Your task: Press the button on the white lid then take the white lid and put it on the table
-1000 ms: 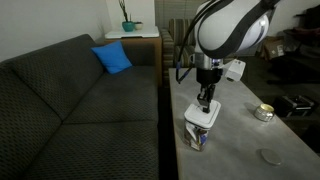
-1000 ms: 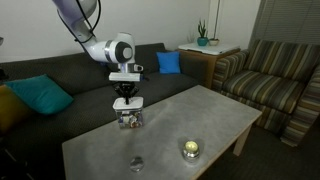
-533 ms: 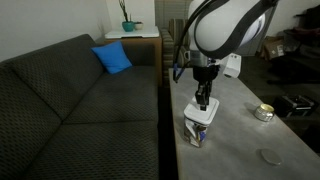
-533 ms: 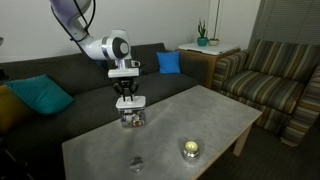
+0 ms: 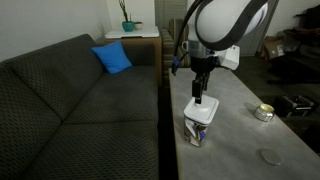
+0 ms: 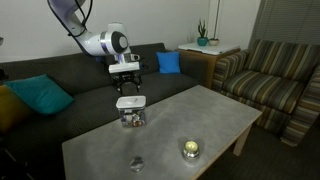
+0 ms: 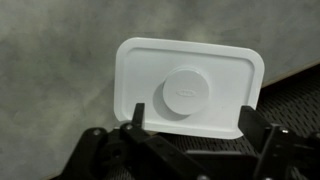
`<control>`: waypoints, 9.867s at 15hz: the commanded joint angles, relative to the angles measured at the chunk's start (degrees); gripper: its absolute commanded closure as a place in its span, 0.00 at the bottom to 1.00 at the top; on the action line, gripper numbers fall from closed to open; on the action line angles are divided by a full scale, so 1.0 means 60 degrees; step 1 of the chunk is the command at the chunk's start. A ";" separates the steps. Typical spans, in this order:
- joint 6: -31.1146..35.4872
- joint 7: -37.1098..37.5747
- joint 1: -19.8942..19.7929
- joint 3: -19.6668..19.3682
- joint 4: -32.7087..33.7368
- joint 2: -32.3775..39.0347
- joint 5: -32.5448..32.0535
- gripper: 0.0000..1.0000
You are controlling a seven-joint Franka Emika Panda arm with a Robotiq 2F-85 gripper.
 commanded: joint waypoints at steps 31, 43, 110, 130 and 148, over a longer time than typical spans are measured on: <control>0.1832 0.0335 -0.0289 0.0035 -0.0243 0.0917 0.0559 0.00; 0.1936 0.0369 -0.0330 0.0070 -0.0310 0.0822 0.0782 0.64; 0.4028 0.4905 0.0009 -0.1363 -0.3249 0.1498 0.2462 0.71; 0.4508 0.5474 -0.0074 -0.1329 -0.2042 0.2097 0.3039 0.71; 0.4578 0.4768 -0.0217 -0.1178 -0.1414 0.2509 0.2860 0.14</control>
